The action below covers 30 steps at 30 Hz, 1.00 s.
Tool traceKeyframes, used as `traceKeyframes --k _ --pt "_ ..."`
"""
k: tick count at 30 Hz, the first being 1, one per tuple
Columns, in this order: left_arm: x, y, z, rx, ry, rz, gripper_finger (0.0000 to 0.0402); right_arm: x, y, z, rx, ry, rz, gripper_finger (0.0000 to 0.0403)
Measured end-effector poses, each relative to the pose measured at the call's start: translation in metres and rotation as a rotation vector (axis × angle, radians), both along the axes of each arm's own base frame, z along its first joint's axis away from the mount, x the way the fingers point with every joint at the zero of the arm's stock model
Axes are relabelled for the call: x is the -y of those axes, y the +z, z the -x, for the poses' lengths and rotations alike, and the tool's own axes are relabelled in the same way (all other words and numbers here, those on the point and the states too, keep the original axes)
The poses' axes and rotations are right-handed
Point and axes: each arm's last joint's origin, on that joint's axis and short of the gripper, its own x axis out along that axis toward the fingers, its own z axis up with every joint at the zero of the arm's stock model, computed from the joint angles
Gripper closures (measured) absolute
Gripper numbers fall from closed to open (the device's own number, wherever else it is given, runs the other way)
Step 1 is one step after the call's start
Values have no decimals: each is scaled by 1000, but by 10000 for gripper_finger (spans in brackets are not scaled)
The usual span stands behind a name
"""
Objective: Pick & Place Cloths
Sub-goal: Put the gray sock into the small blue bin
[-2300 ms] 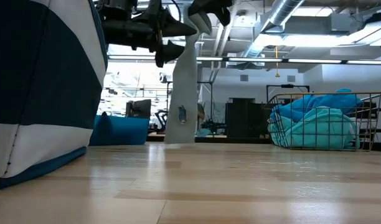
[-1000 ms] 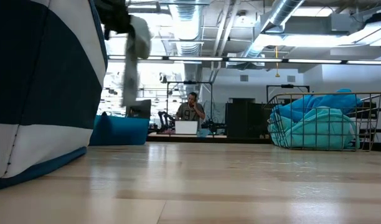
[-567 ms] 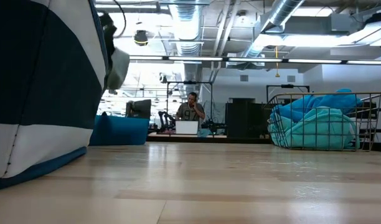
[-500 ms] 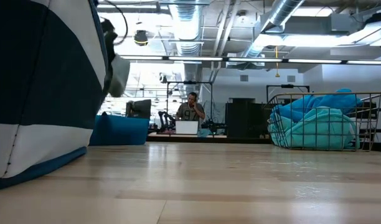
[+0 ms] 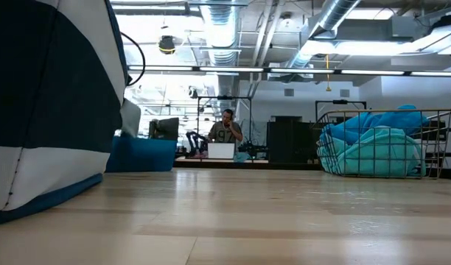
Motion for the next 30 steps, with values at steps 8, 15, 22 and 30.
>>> traceKeyframes --k 8,15,22,30 --pt "2 -4 0 -3 -27 23 337 -9 -1 0 -8 29 -1 276" --pt "2 -4 0 -1 -28 24 224 -19 4 5 8 73 17 276" --pt "2 -4 1 3 4 61 110 -25 23 34 72 83 23 276" --pt "-5 15 7 -112 287 -92 75 -26 47 75 173 9 50 276"
